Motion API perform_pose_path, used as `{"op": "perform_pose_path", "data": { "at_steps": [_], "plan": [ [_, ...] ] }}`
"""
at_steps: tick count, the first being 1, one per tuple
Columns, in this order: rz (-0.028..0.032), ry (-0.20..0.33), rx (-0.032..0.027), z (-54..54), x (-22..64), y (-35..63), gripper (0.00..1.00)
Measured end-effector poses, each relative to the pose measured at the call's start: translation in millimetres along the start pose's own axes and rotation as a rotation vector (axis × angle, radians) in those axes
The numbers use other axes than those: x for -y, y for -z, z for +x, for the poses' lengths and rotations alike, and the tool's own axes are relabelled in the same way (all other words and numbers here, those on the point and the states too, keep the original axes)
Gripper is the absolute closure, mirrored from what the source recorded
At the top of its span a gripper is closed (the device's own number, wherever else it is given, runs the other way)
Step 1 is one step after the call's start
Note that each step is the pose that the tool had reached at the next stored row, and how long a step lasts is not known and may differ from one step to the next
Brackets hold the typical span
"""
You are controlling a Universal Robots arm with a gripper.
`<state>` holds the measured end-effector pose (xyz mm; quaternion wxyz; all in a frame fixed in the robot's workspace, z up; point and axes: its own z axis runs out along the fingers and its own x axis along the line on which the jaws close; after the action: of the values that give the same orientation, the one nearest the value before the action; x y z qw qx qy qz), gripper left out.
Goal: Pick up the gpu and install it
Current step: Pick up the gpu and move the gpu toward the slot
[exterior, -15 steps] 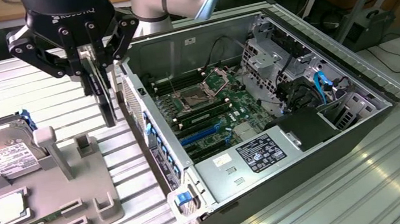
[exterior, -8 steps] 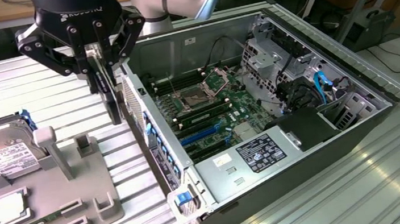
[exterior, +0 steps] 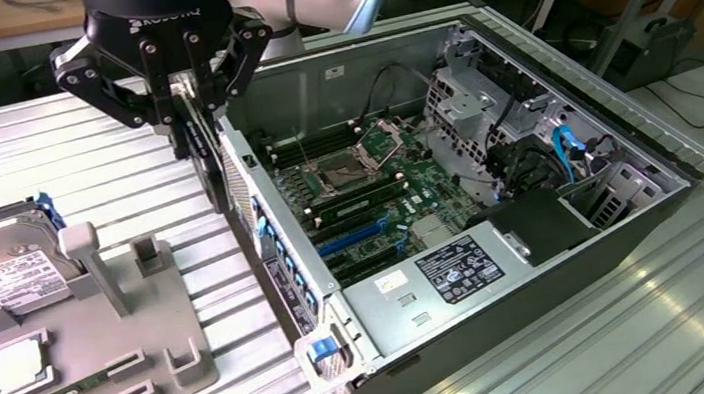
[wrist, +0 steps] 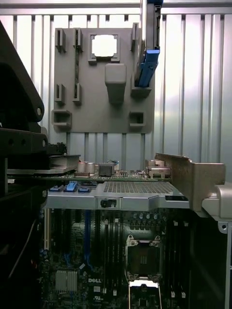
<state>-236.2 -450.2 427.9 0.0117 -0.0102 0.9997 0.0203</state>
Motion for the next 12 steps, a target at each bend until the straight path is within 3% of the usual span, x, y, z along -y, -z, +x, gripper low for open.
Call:
{"op": "perform_pose_path", "data": {
  "at_steps": [12],
  "plan": [
    [0.0001, 0.000, -0.0001, -13.7, 0.3, -0.3, 0.72]
  ]
}}
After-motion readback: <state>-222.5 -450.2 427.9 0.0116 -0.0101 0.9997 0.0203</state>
